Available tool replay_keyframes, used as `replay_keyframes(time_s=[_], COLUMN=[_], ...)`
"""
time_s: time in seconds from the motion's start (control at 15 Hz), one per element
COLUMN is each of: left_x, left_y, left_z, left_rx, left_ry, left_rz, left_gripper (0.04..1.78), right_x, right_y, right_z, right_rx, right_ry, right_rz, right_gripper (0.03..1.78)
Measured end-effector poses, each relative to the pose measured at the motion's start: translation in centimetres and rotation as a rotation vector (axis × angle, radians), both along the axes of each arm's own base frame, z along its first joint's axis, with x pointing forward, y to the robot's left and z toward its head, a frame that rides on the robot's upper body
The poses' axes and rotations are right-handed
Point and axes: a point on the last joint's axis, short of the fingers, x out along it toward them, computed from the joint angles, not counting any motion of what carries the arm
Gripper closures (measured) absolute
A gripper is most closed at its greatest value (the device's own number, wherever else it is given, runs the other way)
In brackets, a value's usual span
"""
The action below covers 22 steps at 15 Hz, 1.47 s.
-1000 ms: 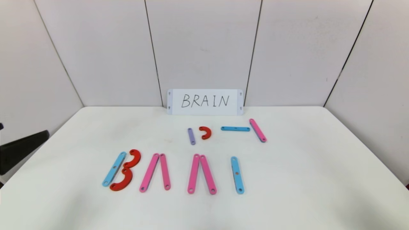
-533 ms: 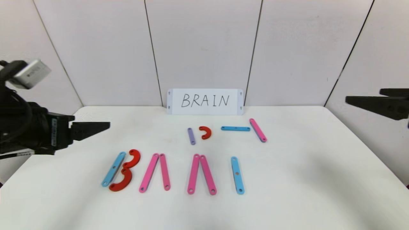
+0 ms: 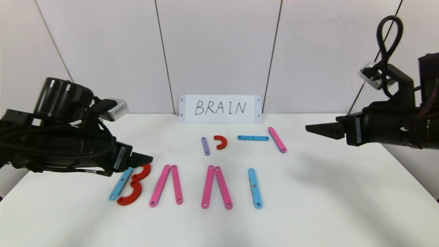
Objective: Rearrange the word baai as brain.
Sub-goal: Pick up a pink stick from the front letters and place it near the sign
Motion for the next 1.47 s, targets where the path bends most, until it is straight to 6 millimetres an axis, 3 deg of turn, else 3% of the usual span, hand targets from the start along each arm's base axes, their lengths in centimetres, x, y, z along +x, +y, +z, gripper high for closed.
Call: replay_keyframes(time_s=[0.53, 1.13, 1.27, 1.47], left_x=[2.2, 3.7, 3.9, 4.2], left_y=[-3.0, -4.7, -4.7, -4.8], left_z=[-5.0, -7.8, -8.2, -8.9], left_rx=[0.164, 0.186, 0.194, 0.199], left_ry=[0.187, 0.269, 0.282, 0.301], left_rz=[-0.080, -0.106, -0.110, -0.105], left_gripper=[0.08, 0.11, 0.23, 0.63], right_x=[2.0, 2.3, 2.3, 2.4], right_y=[1.5, 1.6, 1.6, 1.6], right_z=[-2.7, -3.4, -3.5, -3.6], right_rx=[-0.020, -0.025, -0.026, -0.027], right_ry=[0.049, 0.068, 0.071, 0.074], right_rz=[0.035, 0.036, 0.035, 0.033], right_gripper=[0.08, 0.08, 0.08, 0.08])
